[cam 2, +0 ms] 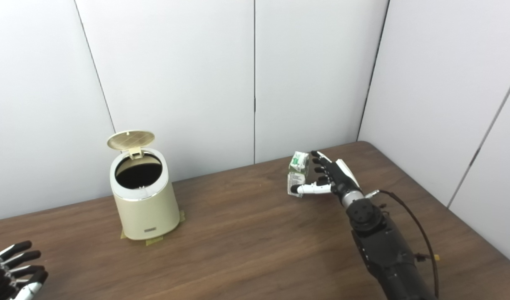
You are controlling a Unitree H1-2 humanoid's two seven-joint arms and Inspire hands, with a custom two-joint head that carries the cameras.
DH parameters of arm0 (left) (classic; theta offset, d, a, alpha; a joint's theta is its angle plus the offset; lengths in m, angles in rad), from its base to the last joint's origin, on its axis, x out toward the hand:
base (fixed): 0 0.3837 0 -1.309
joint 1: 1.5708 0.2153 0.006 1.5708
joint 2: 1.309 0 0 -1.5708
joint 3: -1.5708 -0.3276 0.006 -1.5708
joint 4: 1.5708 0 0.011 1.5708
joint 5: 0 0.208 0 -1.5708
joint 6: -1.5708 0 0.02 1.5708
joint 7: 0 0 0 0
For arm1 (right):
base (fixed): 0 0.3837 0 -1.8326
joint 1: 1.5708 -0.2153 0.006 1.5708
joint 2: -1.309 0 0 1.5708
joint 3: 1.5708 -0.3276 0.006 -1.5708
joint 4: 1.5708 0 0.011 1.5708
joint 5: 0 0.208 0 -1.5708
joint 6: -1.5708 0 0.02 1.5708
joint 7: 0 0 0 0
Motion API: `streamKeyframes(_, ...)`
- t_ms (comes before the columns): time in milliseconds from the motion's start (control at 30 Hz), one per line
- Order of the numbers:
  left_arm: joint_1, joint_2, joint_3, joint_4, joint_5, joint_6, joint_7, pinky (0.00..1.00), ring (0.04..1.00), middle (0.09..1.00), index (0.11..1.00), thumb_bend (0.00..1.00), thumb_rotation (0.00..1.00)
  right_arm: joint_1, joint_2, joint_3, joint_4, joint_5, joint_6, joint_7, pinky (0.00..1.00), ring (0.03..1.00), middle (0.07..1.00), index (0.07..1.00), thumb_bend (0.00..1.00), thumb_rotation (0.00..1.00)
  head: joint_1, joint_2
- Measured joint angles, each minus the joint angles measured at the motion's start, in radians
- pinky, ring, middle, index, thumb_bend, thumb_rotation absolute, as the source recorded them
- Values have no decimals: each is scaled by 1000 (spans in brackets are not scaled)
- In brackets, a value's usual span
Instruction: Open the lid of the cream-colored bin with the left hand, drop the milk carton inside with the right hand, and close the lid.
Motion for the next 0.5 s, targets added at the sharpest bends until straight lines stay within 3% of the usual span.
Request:
streamKeyframes(233, 0, 2, -3, -1, 19, 0, -1, 471, 619, 705, 766, 508, 7, -15, 18, 1, -1, 22, -13, -5, 852, 908, 932, 939, 830, 147, 0, 3)
streamKeyframes(500, 4, 1, -7, -8, 23, 5, -2, 484, 628, 714, 767, 496, 0, -17, 32, 8, 0, 26, -38, -5, 838, 916, 942, 923, 796, 107, 3, 6)
